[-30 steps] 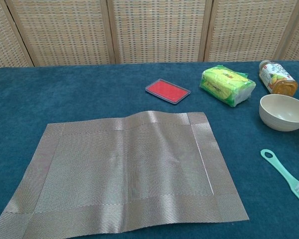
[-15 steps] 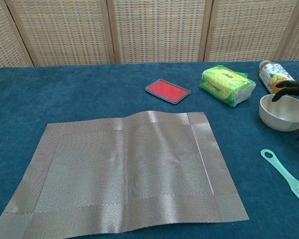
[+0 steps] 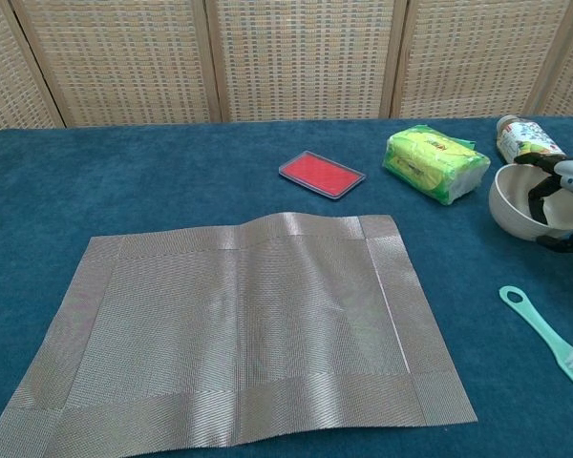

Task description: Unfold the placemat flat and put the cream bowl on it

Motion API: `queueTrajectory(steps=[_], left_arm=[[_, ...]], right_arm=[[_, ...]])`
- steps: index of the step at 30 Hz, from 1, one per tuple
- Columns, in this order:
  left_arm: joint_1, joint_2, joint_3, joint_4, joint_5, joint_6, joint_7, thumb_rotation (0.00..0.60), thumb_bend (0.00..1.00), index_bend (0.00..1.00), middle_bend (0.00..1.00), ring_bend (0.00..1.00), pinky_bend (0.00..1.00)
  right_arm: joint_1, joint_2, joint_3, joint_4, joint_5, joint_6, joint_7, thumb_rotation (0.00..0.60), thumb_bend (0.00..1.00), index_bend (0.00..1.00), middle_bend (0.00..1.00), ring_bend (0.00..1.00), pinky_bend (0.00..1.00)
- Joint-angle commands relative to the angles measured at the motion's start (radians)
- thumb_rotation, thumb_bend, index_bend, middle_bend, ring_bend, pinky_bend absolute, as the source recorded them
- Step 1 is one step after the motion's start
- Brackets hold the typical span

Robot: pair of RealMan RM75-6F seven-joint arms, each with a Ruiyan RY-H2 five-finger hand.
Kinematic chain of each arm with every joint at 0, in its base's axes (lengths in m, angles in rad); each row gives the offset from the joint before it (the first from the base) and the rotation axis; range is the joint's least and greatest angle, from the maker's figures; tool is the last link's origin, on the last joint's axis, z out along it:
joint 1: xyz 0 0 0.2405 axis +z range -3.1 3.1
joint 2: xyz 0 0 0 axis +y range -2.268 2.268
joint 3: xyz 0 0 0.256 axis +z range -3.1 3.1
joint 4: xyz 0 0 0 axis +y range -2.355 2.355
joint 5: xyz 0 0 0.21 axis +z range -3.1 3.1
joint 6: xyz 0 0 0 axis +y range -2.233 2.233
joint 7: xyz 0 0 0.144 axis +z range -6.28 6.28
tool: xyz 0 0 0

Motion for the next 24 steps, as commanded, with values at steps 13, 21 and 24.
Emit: queueTrajectory(steps=[13,21,24], left_arm=[[0.003,0.001,-0.004,-0.004,0.009,-0.020,-0.006,0.600,0.00,0.00,0.00,0.00,0.00],[0.005,0.014,-0.011,-0.006,0.010,-0.033,-0.035,0.600,0.00,0.00,0.00,0.00,0.00],[0.006,0.020,-0.013,-0.007,0.008,-0.038,-0.047,0.600,0.00,0.00,0.00,0.00,0.00]], right_arm=[[-0.027,0.165,-0.034,-0.263,-0.146,0.135,0.030,0.600,0.60,0.73,0.00,0.00,0.00],[0.146,0.301,-0.029,-0.551,-0.322,-0.004,-0.120,0.600,0.60,0.73,0.00,0.00,0.00],[0.224,0.288,-0.007,-0.573,-0.315,-0.100,-0.162,0.600,0.60,0.73,0.00,0.00,0.00]])
